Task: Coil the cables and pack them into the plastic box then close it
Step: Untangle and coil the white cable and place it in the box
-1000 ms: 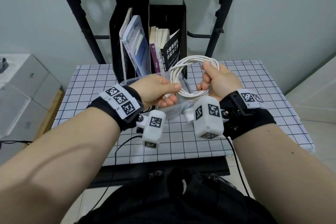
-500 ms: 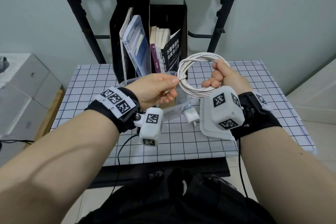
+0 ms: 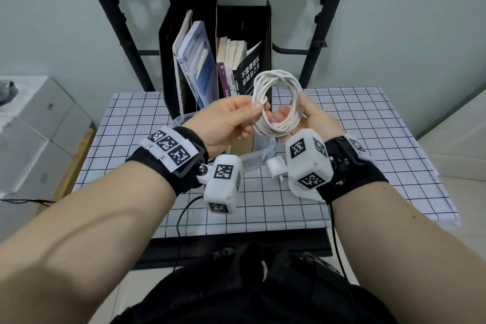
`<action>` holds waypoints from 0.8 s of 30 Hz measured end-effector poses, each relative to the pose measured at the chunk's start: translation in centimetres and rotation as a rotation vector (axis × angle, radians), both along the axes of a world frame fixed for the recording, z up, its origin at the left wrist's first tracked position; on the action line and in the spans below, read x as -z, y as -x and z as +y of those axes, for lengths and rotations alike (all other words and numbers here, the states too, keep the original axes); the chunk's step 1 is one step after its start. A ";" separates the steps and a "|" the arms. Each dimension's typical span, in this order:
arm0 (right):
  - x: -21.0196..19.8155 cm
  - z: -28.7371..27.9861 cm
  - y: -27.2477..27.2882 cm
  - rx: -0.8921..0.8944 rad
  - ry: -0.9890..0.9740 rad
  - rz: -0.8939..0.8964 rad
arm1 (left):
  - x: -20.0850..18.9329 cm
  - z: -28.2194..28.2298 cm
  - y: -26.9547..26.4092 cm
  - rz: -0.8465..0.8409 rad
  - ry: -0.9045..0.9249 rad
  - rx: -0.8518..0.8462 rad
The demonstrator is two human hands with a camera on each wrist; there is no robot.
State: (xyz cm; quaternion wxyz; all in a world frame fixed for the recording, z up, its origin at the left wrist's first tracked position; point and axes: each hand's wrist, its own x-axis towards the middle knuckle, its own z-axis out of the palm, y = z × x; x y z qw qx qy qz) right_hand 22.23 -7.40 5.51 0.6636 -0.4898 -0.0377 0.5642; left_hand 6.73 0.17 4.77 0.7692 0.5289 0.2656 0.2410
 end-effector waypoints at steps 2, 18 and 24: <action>-0.1 -0.1 0.2 -0.030 0.096 -0.167 | -0.1 -0.1 0.0 0.068 -0.102 -0.060; 0.4 1.4 0.6 -0.413 0.077 -0.336 | 0.3 -0.7 0.1 0.599 -0.892 -0.123; 1.0 2.8 0.4 -0.383 0.099 -0.195 | 0.4 -0.2 1.0 0.635 -1.026 -0.278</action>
